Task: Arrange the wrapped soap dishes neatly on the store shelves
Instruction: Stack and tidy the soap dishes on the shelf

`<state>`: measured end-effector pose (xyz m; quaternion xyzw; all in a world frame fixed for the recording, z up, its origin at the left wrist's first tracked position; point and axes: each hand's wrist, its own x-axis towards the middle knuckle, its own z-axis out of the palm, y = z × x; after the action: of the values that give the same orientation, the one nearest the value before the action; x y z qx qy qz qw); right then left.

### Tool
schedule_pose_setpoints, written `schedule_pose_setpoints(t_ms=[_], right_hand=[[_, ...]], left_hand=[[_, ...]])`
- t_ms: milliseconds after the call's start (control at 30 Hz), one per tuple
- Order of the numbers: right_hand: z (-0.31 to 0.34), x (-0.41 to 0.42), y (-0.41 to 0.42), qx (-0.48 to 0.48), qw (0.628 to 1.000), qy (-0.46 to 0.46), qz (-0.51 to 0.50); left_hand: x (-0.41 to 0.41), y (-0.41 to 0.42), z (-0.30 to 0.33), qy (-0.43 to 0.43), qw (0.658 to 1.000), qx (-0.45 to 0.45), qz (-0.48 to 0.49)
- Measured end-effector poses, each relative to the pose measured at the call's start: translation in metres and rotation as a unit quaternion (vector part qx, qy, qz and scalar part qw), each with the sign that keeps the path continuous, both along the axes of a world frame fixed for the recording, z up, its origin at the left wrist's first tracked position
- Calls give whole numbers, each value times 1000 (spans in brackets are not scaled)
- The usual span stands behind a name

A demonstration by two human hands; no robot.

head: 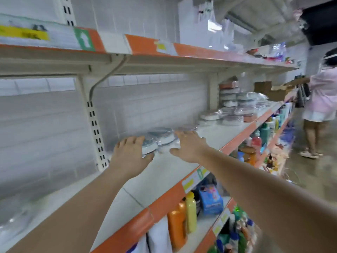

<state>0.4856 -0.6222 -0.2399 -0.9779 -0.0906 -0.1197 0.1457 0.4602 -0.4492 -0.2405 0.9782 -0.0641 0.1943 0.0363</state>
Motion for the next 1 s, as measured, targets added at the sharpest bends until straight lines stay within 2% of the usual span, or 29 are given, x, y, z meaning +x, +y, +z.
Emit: schedule_pose_setpoints(t_ms=[200,367,600,1000], right_hand=[[-2,32,-178,7,999,18,-47],[1,64,-290,24,996,39,-75],[-19,130,-355,50,994,76,-62],[-37,318,-421,-31,994,99,-40]], left_hand=[[56,-189,-7,18,997,-17,-77],[101,-293,-5,31,995,-11,-95],[173,-353,-9,78,995,6,-59],[368,-421,-36,93,994,-58,-18]])
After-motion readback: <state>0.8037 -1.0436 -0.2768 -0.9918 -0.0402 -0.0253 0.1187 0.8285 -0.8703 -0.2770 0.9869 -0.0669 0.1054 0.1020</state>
